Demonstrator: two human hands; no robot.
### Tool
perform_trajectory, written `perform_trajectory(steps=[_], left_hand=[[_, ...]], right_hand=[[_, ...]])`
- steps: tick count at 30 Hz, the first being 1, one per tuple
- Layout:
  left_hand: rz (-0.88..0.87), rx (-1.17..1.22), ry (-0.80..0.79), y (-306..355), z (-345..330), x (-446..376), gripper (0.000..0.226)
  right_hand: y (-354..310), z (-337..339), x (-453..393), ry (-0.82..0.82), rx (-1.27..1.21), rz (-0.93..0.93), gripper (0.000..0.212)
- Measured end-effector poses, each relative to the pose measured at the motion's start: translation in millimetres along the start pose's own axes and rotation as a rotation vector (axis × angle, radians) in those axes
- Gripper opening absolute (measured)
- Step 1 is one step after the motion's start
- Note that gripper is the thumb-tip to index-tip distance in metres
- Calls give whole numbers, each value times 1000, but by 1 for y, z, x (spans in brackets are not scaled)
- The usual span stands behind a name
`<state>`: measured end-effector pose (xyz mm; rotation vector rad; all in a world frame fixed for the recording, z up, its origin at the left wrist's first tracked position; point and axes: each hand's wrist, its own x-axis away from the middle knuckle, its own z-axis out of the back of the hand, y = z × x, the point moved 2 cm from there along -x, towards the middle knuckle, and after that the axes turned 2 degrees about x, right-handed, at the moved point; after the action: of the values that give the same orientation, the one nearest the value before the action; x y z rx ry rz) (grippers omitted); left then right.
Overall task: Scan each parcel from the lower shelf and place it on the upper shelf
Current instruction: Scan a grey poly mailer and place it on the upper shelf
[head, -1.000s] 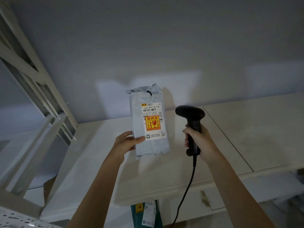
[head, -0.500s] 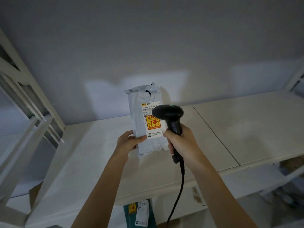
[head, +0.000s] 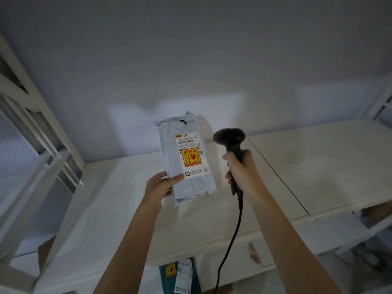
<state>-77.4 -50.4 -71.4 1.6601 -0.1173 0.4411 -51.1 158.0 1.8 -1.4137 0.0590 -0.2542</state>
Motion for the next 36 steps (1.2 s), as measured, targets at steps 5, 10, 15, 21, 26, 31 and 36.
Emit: perform_trajectory(steps=[5, 10, 15, 21, 26, 31, 36], left_hand=[[-38, 100, 57, 1, 20, 4, 64], [-49, 117, 68, 2, 34, 7, 57], [-47, 129, 21, 4, 35, 8, 52], [-32, 152, -31, 1, 18, 4, 49], [-16, 156, -76, 5, -7, 0, 50], [-12, 121, -159, 11, -52, 10, 46], [-53, 43, -360, 14, -119, 48, 21]], right_hand=[[28, -7, -62, -66, 149, -207, 27], [67, -31, -89, -102, 179, -352, 18], [84, -41, -95, -72, 208, -341, 17], [94, -35, -100, -75, 355, -271, 27], [82, -2, -74, 205, 167, -12, 40], [68, 53, -20, -80, -61, 180, 51], [54, 101, 23, -128, -16, 284, 50]])
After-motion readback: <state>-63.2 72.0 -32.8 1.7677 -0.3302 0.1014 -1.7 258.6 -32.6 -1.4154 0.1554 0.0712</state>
